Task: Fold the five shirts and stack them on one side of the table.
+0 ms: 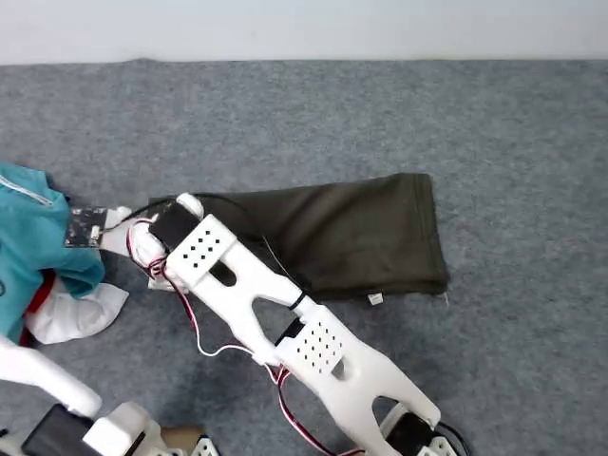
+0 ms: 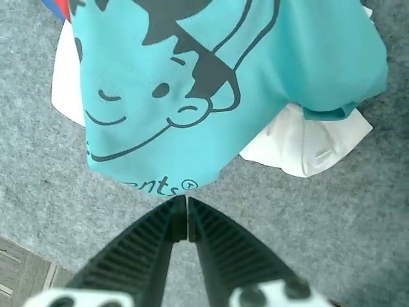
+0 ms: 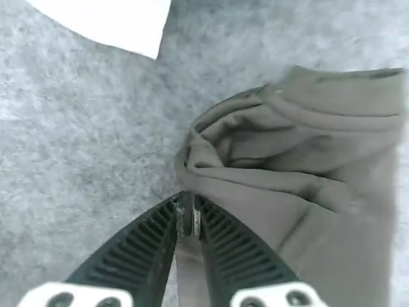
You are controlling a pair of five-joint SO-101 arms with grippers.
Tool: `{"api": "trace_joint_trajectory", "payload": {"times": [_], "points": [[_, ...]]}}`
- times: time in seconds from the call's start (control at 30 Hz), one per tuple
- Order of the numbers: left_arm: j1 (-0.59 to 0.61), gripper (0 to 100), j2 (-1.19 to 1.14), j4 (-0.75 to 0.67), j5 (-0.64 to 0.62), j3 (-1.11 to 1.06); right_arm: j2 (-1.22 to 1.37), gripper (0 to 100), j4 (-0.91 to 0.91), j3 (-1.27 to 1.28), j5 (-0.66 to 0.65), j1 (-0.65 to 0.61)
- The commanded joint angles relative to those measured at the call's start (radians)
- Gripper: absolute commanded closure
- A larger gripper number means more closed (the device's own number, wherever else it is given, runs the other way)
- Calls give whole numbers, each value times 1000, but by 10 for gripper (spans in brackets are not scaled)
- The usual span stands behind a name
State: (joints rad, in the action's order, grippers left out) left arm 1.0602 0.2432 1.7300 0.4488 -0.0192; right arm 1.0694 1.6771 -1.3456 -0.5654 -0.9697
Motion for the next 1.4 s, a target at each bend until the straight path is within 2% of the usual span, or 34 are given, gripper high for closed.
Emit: {"api": "trace_joint_trajectory", "payload": {"times": [0.0,0.13,0.4,0.5,0.7,0.87,1.03,1.23,1.37], "points": [[-5,994,48,18,3,2,-30,983,41,-107,11,59],[-8,994,44,17,-2,2,30,983,-13,-106,9,74],[-20,994,46,17,-3,-13,171,983,-105,-117,6,-50],[-15,994,48,18,-3,-13,153,984,-73,-155,8,-56],[-15,994,48,17,-3,-13,85,985,117,-302,8,24],[-17,994,48,17,-3,-13,13,987,124,-288,51,154],[-21,994,48,17,-3,-13,-127,983,124,-38,64,216],[-21,994,41,15,-3,-13,-354,983,119,404,167,220],[-23,994,40,14,-3,-13,-386,983,116,595,186,220]]}}
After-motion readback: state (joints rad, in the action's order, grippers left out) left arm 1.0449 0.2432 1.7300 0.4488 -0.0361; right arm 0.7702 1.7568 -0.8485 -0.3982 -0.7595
